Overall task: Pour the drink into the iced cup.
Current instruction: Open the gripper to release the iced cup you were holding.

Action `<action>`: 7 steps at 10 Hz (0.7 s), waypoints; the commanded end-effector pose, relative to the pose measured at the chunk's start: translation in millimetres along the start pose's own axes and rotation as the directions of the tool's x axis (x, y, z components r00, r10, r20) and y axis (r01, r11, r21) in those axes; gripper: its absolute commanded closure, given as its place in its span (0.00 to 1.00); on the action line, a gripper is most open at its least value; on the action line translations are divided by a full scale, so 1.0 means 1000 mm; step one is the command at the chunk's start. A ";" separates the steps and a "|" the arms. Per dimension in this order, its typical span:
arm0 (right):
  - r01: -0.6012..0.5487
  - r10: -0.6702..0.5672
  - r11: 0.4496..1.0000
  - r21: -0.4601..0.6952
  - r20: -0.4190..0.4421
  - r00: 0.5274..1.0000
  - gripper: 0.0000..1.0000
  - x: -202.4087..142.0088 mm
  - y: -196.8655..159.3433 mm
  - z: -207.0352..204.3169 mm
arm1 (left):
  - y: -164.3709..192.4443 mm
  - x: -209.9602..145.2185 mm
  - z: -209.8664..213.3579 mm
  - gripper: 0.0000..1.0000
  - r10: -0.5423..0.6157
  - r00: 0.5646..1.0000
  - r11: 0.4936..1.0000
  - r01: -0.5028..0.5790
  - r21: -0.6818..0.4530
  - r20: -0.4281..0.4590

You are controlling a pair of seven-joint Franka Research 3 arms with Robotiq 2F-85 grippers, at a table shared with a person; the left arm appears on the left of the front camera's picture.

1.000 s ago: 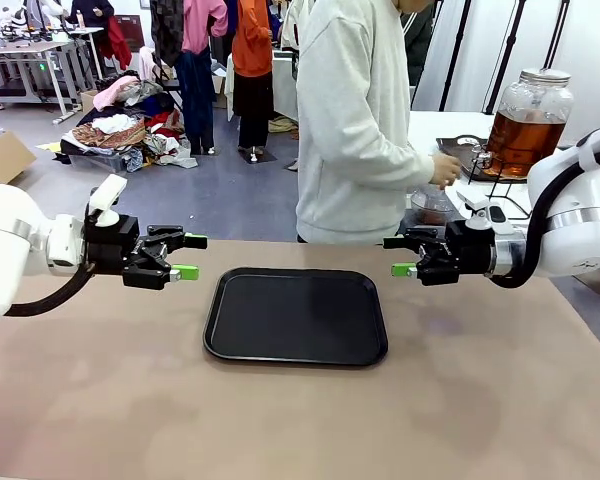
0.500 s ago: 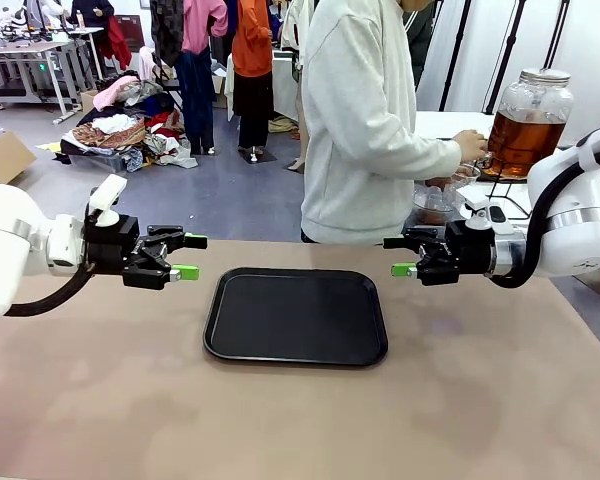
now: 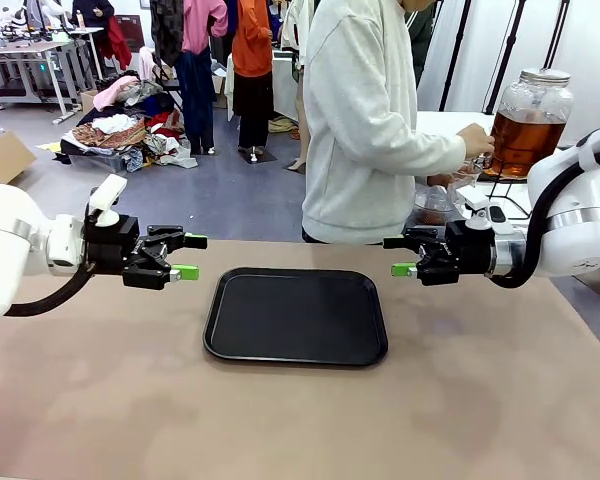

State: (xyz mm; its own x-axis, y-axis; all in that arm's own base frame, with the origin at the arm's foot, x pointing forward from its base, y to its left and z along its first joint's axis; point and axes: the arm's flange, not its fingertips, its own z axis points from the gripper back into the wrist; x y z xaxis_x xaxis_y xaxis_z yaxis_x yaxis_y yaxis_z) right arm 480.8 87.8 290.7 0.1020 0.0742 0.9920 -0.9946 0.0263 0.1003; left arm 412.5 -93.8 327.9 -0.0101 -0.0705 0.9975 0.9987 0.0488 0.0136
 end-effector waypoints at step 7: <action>0.002 -0.002 1.000 -0.002 -0.005 1.000 0.00 0.002 -0.001 0.000 | -0.002 0.001 0.000 0.00 -0.010 1.000 1.000 0.010 0.004 0.004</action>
State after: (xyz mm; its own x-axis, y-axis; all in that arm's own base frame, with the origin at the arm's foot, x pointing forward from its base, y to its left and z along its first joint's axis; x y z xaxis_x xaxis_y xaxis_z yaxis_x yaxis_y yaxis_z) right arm 480.8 87.8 290.7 0.1020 0.0742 0.9920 -0.9946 0.0264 0.1003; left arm 412.5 -93.8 327.9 -0.0101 -0.0705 0.9975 0.9987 0.0488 0.0136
